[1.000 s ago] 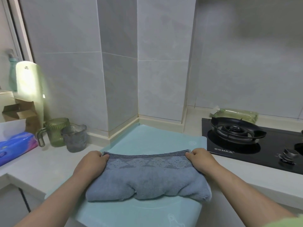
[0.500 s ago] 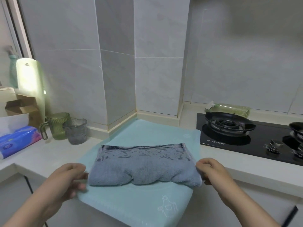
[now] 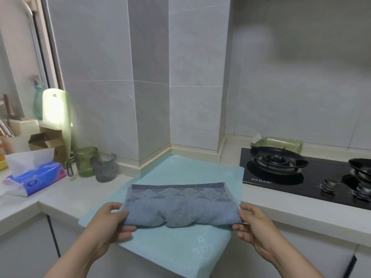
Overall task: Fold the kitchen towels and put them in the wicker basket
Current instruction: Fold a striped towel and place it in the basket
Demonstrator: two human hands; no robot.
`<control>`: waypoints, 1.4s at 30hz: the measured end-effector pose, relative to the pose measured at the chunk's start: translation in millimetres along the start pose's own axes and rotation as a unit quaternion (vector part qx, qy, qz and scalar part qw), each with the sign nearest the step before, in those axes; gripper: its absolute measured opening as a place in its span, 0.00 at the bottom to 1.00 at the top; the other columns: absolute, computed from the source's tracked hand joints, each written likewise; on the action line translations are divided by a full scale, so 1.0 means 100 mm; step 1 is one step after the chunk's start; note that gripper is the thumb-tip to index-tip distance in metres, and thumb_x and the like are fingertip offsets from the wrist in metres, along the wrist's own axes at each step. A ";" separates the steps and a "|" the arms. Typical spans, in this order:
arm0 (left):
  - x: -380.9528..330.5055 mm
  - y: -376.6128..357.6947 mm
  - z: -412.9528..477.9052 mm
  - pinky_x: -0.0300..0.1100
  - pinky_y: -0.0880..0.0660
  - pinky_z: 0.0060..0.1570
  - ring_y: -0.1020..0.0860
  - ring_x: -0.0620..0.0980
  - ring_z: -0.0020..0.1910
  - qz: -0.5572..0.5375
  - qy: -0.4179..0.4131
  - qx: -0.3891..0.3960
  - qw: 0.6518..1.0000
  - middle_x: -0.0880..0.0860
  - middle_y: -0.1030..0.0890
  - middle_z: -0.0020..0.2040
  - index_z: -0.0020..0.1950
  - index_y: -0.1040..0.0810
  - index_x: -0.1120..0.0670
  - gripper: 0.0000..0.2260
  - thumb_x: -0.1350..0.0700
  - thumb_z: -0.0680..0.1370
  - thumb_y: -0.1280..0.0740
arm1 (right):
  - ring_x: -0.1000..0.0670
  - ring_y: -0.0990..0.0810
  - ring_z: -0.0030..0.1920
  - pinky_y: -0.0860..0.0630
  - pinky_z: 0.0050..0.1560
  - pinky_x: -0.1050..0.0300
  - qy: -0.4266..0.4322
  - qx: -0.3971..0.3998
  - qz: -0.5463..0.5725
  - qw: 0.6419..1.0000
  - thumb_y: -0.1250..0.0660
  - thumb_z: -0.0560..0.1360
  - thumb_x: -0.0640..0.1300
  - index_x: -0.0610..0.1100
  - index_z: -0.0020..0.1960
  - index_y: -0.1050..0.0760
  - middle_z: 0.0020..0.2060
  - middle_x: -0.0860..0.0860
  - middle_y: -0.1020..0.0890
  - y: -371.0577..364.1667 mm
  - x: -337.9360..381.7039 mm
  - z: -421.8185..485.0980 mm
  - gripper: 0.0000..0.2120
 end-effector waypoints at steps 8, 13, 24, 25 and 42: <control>0.00 0.19 0.00 0.39 0.23 0.22 0.27 0.51 0.22 0.016 0.006 -0.056 0.998 0.61 0.25 0.36 0.44 0.27 0.62 0.05 0.66 0.80 0.37 | 0.48 0.24 0.28 0.21 0.28 0.57 -0.029 0.019 -0.029 0.999 0.38 0.80 0.34 0.37 0.52 0.28 0.38 0.40 0.23 0.11 0.12 0.02 0.02; 0.09 0.32 0.00 0.32 0.43 0.24 0.38 0.48 0.21 0.109 0.019 -0.033 0.993 0.55 0.32 0.25 0.41 0.26 0.60 0.05 0.64 0.76 0.34 | 0.53 0.31 0.24 0.35 0.23 0.63 -0.030 0.014 -0.108 0.994 0.36 0.78 0.35 0.41 0.46 0.27 0.30 0.47 0.25 0.15 0.05 0.02 0.03; -0.18 0.19 0.31 0.37 0.37 0.27 0.29 0.52 0.28 0.182 0.018 -0.015 0.983 0.57 0.25 0.31 0.40 0.22 0.64 0.08 0.59 0.75 0.29 | 0.48 0.33 0.33 0.41 0.31 0.58 -0.048 -0.011 -0.216 0.975 0.29 0.72 0.41 0.42 0.43 0.24 0.35 0.45 0.25 -0.02 0.12 0.33 0.05; -0.21 0.17 0.34 0.37 0.33 0.28 0.26 0.54 0.29 0.173 0.019 -0.013 0.985 0.59 0.22 0.32 0.41 0.22 0.65 0.08 0.61 0.75 0.29 | 0.47 0.30 0.35 0.38 0.33 0.57 -0.044 -0.014 -0.222 0.974 0.29 0.72 0.41 0.41 0.44 0.24 0.36 0.44 0.24 -0.04 0.15 0.36 0.05; -0.27 -0.07 1.13 0.49 0.23 0.44 0.21 0.54 0.36 0.218 -0.092 -0.080 0.968 0.58 0.17 0.36 0.37 0.18 0.65 0.09 0.59 0.73 0.28 | 0.43 0.19 0.37 0.28 0.38 0.56 0.027 -0.098 -0.368 0.924 0.29 0.72 0.50 0.38 0.38 0.22 0.34 0.43 0.19 -0.45 0.47 1.12 0.14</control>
Point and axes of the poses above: each hand's wrist, its own z-axis towards the middle knuckle, its own y-axis out of the back of the hand, x = y × z, the point moved 2 cm from there along z, towards the middle knuckle
